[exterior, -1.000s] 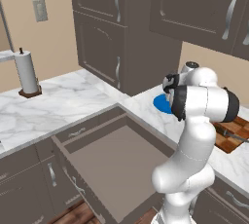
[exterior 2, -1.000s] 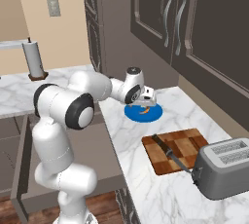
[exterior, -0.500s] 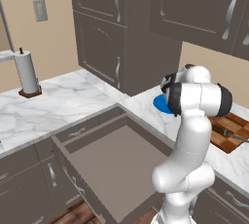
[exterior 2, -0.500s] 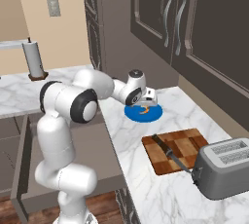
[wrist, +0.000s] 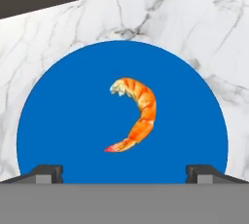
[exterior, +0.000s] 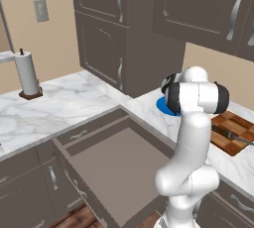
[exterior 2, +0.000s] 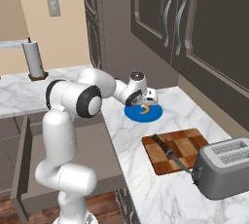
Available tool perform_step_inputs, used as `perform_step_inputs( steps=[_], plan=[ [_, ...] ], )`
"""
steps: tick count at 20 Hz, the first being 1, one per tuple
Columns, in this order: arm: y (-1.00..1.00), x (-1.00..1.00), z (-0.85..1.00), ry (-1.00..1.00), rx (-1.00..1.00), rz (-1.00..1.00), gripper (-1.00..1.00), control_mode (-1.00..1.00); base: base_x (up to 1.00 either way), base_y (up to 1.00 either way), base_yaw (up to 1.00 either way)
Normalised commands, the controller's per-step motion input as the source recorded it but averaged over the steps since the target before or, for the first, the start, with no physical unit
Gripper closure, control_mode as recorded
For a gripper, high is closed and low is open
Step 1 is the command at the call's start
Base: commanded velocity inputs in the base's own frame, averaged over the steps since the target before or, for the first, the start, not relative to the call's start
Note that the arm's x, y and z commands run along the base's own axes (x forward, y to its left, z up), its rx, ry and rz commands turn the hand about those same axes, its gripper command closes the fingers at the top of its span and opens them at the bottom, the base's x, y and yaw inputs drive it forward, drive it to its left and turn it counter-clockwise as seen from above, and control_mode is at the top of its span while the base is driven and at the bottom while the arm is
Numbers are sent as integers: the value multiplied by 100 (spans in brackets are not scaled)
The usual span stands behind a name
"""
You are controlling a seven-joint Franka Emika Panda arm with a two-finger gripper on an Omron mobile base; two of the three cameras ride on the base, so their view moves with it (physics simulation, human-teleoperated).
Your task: Pick up the knife from the drawer and place it on the cutting board. Then place the meat from the plate to the cutting board.
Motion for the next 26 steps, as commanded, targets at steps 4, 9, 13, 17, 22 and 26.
perform_step_inputs(
  steps=[4,9,13,17,22,26],
  plan=[
    [-10,30,-9,-3,0,1,-100,-100,0,0,0],
    [-13,19,0,0,0,0,-100,-100,0,0,0],
    [-5,11,-2,0,0,0,-100,-100,0,0,0],
    [0,16,-9,0,0,0,-100,-100,0,0,0],
    [0,2,-17,0,0,0,-100,-100,0,0,0],
    [-4,1,-25,0,0,0,-100,-100,0,0,0]
  ],
)
